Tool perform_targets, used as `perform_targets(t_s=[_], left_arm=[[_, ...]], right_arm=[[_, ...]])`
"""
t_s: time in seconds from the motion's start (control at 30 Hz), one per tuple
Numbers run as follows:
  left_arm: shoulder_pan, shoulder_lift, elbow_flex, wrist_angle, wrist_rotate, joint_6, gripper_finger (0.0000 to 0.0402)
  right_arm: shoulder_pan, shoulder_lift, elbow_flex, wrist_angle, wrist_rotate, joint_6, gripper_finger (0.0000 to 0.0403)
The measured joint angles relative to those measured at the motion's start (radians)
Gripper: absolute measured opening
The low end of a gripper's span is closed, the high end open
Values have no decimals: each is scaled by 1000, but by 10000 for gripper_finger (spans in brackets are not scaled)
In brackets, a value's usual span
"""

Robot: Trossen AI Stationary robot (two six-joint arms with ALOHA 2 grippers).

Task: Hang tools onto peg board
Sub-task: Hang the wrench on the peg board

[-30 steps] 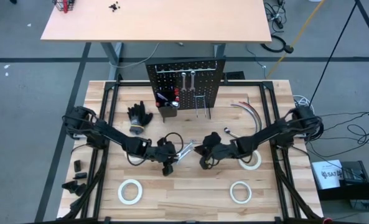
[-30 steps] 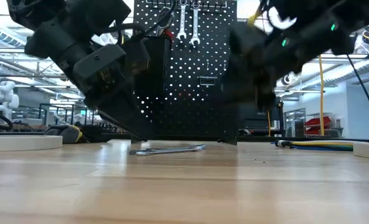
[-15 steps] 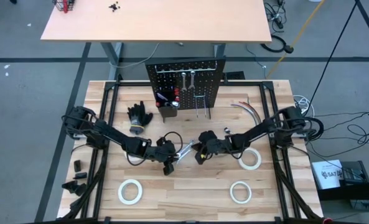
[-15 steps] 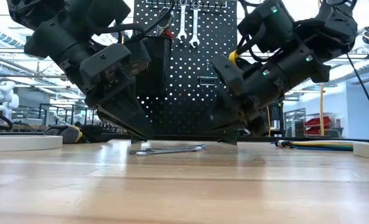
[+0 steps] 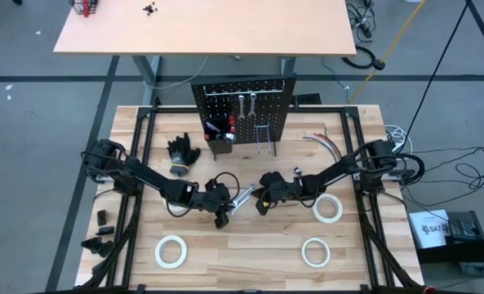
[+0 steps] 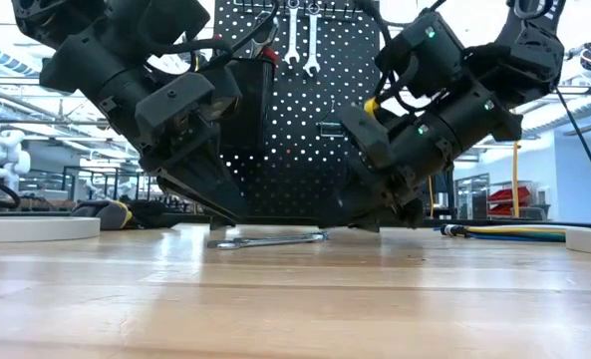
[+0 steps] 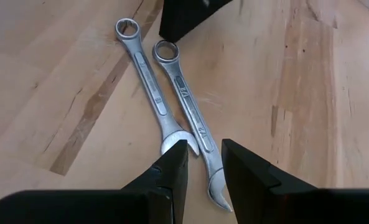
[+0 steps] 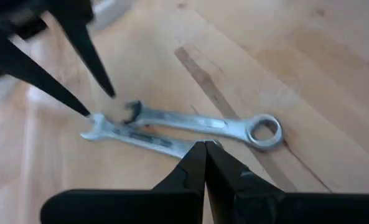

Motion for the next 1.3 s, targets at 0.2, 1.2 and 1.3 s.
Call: perform_targets(t_s=[0.2, 1.2, 1.3], left_arm=[[0, 0, 0, 0, 0, -1, 100], [92, 3, 1, -55, 232, -514, 105], [92, 3, 1, -31, 229, -473, 122]], right_arm=[[-3, 54, 3, 25, 5, 77, 0], [-1, 84, 1, 23, -22, 124, 0], [-1, 84, 1, 24, -24, 124, 0]])
